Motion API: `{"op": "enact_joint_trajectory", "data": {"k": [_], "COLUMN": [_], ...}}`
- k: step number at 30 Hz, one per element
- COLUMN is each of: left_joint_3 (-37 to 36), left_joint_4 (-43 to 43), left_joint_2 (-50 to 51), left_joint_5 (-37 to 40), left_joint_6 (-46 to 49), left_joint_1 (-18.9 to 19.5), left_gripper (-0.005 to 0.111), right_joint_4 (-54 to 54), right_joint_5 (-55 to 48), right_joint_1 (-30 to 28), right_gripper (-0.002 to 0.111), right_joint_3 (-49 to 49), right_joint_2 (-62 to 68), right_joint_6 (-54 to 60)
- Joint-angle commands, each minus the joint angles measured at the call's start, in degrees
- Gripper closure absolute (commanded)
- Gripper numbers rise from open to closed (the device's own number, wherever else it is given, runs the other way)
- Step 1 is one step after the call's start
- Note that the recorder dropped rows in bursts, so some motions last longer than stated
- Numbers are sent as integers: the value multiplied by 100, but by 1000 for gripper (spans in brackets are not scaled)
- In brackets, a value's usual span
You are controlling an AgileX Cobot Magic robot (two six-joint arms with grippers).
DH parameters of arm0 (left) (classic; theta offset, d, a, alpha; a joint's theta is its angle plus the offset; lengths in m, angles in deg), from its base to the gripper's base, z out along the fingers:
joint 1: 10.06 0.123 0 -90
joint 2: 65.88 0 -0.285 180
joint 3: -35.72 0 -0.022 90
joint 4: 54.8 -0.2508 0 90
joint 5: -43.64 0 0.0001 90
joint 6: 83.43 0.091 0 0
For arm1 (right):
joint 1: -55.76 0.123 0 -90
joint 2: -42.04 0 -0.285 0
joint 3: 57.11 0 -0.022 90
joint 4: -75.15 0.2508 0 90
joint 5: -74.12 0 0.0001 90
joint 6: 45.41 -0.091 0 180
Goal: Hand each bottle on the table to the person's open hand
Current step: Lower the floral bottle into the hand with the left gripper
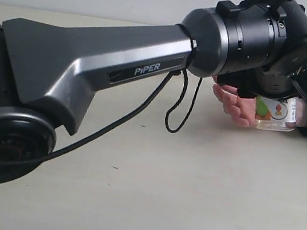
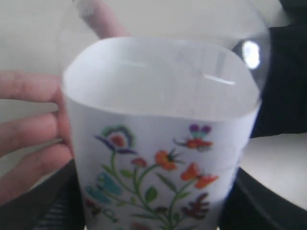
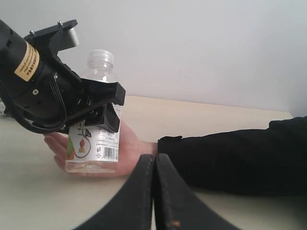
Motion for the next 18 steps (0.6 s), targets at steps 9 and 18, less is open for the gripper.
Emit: {"op": "enact_joint_trajectory", "data": {"k": [9, 18], "left_joint_3": [60, 60], "left_joint_4": [89, 157], "left_joint_2": [190, 262], "left_joint_5": [-69, -69], "left_joint_6": [5, 5], "left_joint_1": [157, 157], "left_gripper": [107, 107], "right_joint_4": [-7, -7], "right_joint_5": [75, 75], "right_joint_1": [18, 18], "right_gripper": [108, 108], "right_joint_3": [20, 20], "right_joint_2": [-16, -16], "right_joint_6": [-20, -20]}}
